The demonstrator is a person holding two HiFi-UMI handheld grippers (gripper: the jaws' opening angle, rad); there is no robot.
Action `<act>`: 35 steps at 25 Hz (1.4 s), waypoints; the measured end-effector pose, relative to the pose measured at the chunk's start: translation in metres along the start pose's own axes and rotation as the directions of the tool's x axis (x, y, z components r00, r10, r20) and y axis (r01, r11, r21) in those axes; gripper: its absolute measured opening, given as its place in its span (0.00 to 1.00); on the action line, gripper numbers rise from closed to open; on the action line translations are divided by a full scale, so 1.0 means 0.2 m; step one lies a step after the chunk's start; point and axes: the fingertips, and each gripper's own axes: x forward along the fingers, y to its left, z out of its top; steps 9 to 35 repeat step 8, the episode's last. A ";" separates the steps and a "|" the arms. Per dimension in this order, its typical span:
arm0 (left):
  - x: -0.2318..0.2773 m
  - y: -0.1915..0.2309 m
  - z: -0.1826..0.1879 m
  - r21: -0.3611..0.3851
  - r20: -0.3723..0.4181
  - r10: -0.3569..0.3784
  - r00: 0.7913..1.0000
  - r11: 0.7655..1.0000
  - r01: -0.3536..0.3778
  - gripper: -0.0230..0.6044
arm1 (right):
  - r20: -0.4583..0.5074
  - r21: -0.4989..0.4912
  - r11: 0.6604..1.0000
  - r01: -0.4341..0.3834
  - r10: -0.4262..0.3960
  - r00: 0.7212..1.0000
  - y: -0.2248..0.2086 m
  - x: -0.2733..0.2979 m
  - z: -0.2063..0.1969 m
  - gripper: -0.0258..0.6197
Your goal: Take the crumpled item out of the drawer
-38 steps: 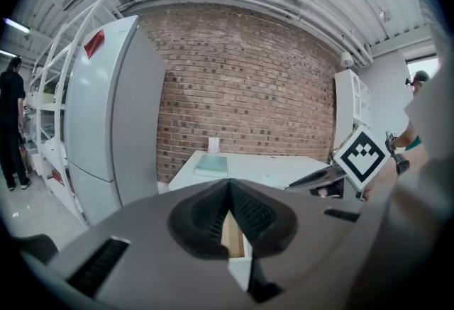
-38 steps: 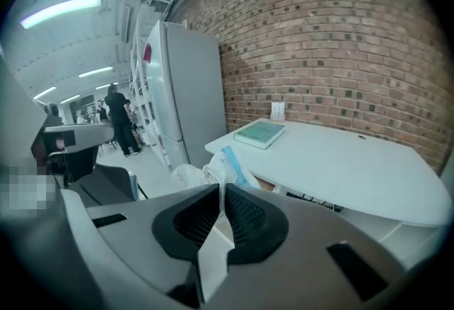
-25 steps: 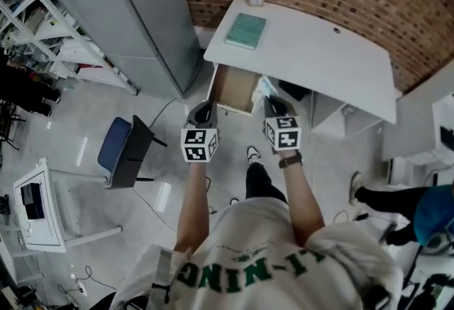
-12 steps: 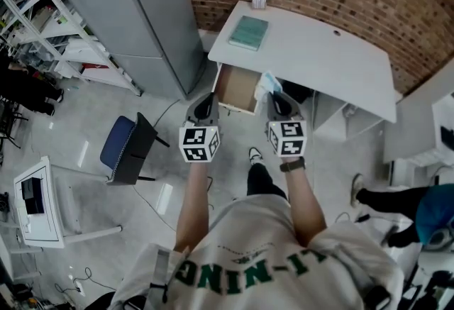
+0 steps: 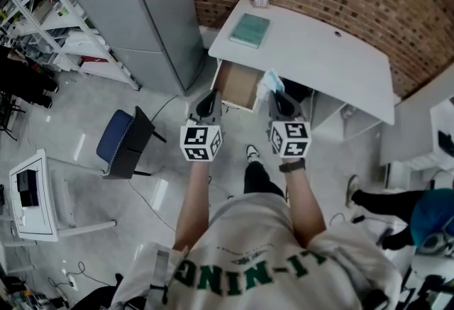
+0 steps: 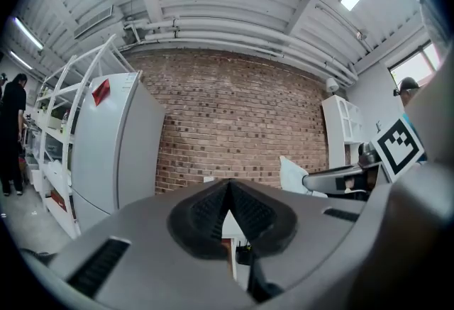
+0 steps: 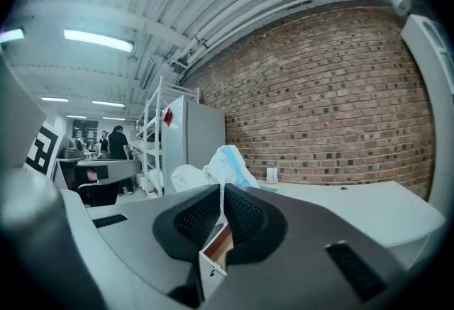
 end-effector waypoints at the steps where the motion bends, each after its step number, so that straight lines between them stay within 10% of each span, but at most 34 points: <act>1: 0.00 0.00 0.00 -0.001 0.002 0.003 1.000 1.000 -0.003 0.03 | 0.002 0.001 1.000 -0.001 0.001 1.000 -0.01 0.00 0.00 0.07; 35: 0.05 0.04 -0.07 -0.013 -0.017 0.002 1.000 1.000 -0.002 0.03 | 0.014 0.024 1.000 -0.002 0.002 1.000 -0.04 0.03 -0.04 0.07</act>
